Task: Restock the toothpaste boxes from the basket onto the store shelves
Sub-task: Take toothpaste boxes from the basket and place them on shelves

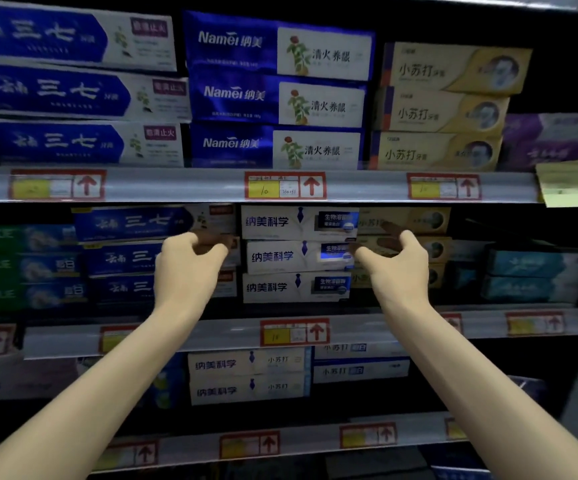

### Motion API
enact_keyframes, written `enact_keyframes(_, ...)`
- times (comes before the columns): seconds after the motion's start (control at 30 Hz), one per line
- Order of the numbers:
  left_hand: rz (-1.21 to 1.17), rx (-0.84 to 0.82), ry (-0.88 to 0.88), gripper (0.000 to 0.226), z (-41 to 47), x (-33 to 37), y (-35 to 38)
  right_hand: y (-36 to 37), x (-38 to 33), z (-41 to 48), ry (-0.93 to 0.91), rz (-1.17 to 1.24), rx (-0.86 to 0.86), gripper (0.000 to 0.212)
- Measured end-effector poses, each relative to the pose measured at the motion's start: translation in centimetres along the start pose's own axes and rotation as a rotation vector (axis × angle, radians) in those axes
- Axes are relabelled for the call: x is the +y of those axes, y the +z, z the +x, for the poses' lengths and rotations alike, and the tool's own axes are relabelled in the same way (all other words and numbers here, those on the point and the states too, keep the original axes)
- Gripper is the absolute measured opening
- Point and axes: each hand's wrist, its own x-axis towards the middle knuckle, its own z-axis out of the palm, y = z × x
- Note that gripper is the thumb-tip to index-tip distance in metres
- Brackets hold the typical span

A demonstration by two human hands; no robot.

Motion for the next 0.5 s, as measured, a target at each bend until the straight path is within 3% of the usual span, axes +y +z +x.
enact_keyframes(0.1,-0.091,-0.095,0.012,0.011,-3.0,0.4,-1.8,-2.4,-0.7,-3.0,-0.038,0.026,-0.031,0.070)
enact_keyframes(0.23,-0.266,-0.236,-0.150,0.015,-7.0,0.3,-3.5,-5.3,-1.0,-7.5,-0.028,0.037,-0.126,0.055)
enact_keyframes(0.37,-0.409,-0.376,-0.298,0.021,-10.8,0.7,-4.5,-7.5,-1.4,-12.1,-0.013,0.023,-0.196,0.052)
enact_keyframes(0.5,-0.435,-0.483,-0.320,0.025,-14.2,0.6,-5.0,-9.1,-1.2,-16.1,-0.001,0.003,-0.225,0.052)
